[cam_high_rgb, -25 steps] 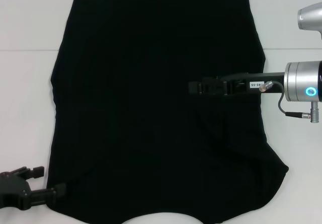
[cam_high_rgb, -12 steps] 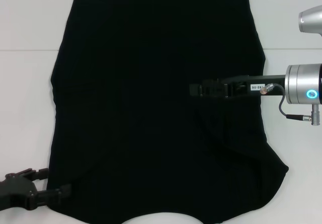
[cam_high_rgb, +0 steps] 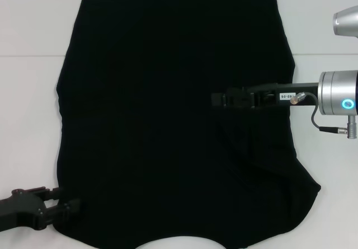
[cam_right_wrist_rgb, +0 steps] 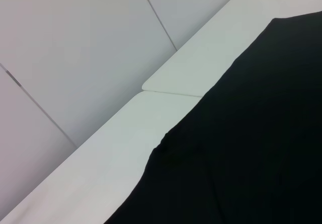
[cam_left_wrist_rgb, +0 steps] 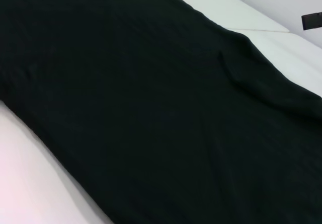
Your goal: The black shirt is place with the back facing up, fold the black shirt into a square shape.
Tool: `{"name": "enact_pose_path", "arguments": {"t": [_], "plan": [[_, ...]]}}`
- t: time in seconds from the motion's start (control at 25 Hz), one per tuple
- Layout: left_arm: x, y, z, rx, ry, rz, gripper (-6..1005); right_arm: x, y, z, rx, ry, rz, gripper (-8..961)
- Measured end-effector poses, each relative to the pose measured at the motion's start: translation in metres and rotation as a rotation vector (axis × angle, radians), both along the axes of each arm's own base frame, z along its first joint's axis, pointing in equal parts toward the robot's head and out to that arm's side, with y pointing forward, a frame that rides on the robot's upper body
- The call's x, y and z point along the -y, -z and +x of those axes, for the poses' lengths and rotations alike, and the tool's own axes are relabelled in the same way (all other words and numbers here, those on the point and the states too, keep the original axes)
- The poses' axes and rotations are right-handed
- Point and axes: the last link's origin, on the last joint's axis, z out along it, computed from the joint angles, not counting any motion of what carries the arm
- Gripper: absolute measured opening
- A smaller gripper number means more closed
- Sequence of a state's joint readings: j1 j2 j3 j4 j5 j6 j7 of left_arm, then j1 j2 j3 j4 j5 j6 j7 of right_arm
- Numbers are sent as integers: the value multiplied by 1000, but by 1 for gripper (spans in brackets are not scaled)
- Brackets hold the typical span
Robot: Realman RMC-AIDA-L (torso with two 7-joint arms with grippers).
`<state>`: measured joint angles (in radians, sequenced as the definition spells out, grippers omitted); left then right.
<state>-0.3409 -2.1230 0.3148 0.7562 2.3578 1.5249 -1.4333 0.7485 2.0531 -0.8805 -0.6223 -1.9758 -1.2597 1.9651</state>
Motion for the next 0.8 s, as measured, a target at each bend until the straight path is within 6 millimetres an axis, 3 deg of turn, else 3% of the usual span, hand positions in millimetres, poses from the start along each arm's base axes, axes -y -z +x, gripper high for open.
{"name": "enact_pose_path", "arguments": {"t": [0.08, 0.52, 0.8], "plan": [[0, 0, 0, -2, -1, 1, 638, 0, 0, 0, 0, -1, 1, 667], [0, 0, -2, -7, -10, 3, 184, -1, -2, -1, -2, -3, 4, 668], [3, -2, 1, 25, -10, -7, 59, 0, -10, 9, 5, 43, -9, 668]]}}
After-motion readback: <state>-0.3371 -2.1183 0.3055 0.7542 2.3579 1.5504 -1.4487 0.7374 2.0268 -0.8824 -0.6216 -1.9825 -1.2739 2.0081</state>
